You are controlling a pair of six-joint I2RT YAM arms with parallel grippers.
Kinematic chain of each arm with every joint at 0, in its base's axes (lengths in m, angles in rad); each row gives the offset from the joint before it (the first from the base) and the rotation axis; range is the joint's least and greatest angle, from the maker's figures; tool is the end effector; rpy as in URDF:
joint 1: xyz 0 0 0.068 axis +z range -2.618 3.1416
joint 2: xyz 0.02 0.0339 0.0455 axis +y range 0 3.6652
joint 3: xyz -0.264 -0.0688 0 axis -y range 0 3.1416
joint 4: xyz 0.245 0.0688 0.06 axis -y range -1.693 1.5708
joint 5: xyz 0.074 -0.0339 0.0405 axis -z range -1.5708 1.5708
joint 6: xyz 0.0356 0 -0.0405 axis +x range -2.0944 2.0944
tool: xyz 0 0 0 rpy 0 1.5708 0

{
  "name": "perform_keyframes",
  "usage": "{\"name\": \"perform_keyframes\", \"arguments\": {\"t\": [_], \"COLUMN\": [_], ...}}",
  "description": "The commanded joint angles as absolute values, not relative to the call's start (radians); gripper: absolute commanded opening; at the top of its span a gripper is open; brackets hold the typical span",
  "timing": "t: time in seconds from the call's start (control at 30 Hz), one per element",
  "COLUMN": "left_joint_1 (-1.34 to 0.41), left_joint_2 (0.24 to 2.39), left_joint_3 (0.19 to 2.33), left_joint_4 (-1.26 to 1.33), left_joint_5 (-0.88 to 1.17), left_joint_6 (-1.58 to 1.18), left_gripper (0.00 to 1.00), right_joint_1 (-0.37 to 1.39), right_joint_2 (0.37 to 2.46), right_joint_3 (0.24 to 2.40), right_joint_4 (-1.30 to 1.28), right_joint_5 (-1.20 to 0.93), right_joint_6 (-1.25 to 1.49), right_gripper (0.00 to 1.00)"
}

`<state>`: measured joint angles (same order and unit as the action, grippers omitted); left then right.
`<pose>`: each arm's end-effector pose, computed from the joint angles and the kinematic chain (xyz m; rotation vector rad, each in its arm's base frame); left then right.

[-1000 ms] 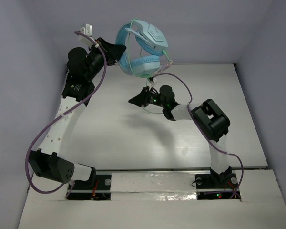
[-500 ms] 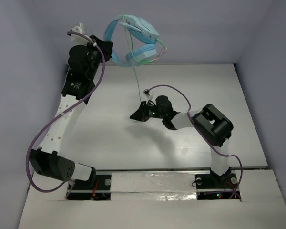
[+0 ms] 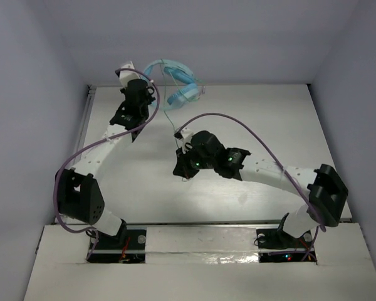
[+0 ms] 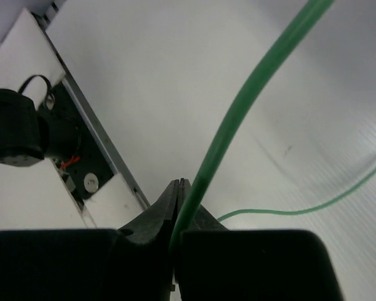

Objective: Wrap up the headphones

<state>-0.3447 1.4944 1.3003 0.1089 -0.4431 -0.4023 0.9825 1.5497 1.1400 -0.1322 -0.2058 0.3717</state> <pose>0.3417 -0.1065 0.3793 -0.3810 1.6071 -0.2027 0.1917 0.3004 0.2787 -0.8089 2.1251 0.9865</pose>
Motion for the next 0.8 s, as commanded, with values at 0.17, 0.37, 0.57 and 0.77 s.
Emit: {"name": "perform_keyframes", "arguments": {"t": [0.17,0.37,0.57,0.77], "left_joint_1": [-0.482,-0.547,-0.640,-0.686], "left_joint_2": [1.474,1.437,1.391,1.306], "left_joint_3": [1.183,1.115,1.072,1.049], "left_joint_4": [0.226,0.164,0.084,0.008], "left_joint_5": [-0.644,-0.646,-0.655,-0.565], "left_joint_6": [-0.354,-0.319,-0.275,-0.252], "left_gripper": [0.00,0.00,0.00,0.00], "right_joint_1": [0.980,0.980,0.980,0.943], "right_joint_2": [1.433,1.463,1.543,1.655], "right_joint_3": [1.452,1.606,1.762,1.894], "right_joint_4": [-0.676,-0.818,-0.879,-0.894], "right_joint_5": [-0.019,0.192,0.351,0.523], "right_joint_6": [0.227,0.149,0.066,0.023], "right_gripper": [0.00,0.00,0.00,0.00]}}
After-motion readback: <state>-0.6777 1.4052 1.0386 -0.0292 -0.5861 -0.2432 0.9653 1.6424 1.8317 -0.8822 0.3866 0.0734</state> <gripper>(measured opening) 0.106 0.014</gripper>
